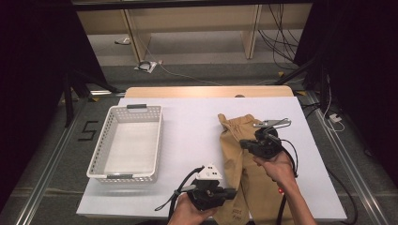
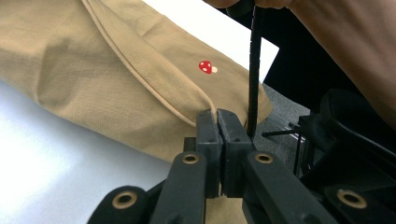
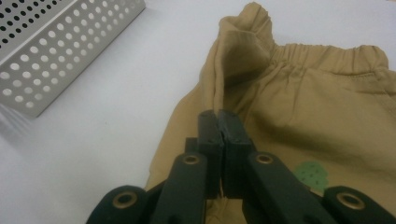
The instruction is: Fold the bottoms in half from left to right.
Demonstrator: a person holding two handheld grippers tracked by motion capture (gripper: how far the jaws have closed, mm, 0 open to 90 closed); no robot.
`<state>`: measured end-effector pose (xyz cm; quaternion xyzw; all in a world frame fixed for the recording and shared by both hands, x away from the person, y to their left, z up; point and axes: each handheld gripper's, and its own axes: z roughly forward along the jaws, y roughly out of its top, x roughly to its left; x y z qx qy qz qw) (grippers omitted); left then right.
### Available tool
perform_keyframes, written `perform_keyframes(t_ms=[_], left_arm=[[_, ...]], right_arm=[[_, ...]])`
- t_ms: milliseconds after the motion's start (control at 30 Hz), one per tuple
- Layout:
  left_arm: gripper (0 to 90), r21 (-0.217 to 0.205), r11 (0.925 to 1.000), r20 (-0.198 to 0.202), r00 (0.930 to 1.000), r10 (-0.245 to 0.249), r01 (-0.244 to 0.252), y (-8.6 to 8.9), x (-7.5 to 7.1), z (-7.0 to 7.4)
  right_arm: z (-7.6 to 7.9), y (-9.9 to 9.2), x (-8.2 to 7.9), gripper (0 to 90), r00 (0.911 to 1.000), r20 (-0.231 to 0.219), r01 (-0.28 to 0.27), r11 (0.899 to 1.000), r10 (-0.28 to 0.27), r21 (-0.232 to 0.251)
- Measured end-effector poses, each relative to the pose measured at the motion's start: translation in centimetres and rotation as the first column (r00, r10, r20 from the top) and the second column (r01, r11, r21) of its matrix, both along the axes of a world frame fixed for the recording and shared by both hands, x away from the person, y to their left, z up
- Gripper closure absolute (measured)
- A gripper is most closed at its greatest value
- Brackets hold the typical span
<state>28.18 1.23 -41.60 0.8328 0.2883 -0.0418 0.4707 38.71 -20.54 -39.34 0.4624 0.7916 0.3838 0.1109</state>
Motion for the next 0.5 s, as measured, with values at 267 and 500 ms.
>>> perform_keyframes(t_ms=[267,500], left_arm=[[87.9,-0.006,1.0,0.008,1.0,-0.003,0.003,-0.6,0.0,0.1],[87.9,-0.011,0.9999,0.015,0.9999,-0.008,0.008,-1.3,0.1,0.1]], right_arm=[[0.0,-0.6,0.0,89.1,0.9999,0.001,0.014,1.0,-0.014,0.001],[0.0,-1.3,-0.1,89.1,0.9997,0.004,0.023,1.0,-0.023,0.001]])
